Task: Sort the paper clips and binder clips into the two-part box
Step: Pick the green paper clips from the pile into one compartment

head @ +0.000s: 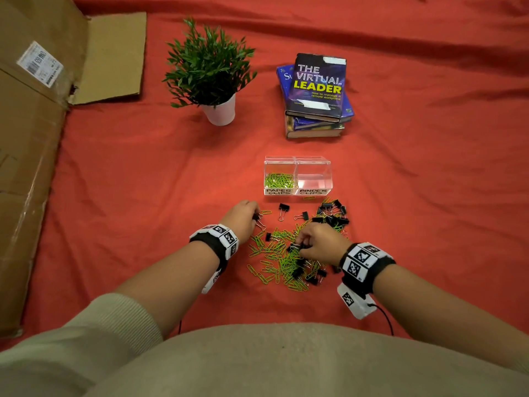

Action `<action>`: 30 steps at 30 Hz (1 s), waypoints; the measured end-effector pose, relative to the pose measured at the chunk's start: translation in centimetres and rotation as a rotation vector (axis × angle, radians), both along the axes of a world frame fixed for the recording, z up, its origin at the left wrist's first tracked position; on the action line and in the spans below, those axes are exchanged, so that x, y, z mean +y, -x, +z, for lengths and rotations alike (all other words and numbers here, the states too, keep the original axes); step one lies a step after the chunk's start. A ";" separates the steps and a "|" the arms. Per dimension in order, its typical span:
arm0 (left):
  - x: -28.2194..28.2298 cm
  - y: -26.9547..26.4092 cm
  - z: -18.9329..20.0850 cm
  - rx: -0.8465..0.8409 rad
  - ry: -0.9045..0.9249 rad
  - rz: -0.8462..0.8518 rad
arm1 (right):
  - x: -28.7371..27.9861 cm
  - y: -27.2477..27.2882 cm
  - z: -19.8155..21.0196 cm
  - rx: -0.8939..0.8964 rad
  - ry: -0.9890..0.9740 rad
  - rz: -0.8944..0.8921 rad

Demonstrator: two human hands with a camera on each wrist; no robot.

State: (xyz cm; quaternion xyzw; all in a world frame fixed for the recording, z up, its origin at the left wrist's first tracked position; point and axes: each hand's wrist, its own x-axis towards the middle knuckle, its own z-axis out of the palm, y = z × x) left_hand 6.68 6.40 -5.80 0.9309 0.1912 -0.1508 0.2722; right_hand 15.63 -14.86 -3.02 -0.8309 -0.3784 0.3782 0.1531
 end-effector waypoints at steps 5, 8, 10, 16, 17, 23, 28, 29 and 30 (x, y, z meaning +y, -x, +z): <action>-0.5 0.1 0.5 -0.090 -0.020 0.034 | 0.4 -2.3 0.2 -0.243 -0.035 -0.073; -0.4 0.8 0.9 -0.053 -0.026 -0.005 | 2.2 -2.0 -0.2 -0.291 -0.124 -0.011; -0.5 1.5 0.9 -0.018 -0.024 -0.076 | 3.9 -1.0 -0.6 -0.272 -0.151 0.089; -2.6 2.2 0.4 -0.024 -0.024 -0.191 | 4.4 -0.5 -1.6 -0.325 -0.017 0.073; -2.9 2.1 0.2 -0.013 -0.046 -0.199 | 4.0 -0.7 -1.6 -0.348 -0.012 0.034; -3.4 1.5 0.2 -0.001 -0.090 -0.190 | 1.6 0.0 -1.2 -0.303 -0.023 0.074; -3.4 -0.5 1.8 -0.099 0.082 -0.038 | -0.3 0.6 -1.5 -0.370 0.047 0.101; -3.5 -0.8 2.1 -0.117 0.118 0.012 | -0.4 0.5 -1.4 -0.382 0.051 0.073; -3.4 -1.0 2.3 -0.126 0.136 0.057 | -0.5 0.3 -1.3 -0.387 0.045 0.046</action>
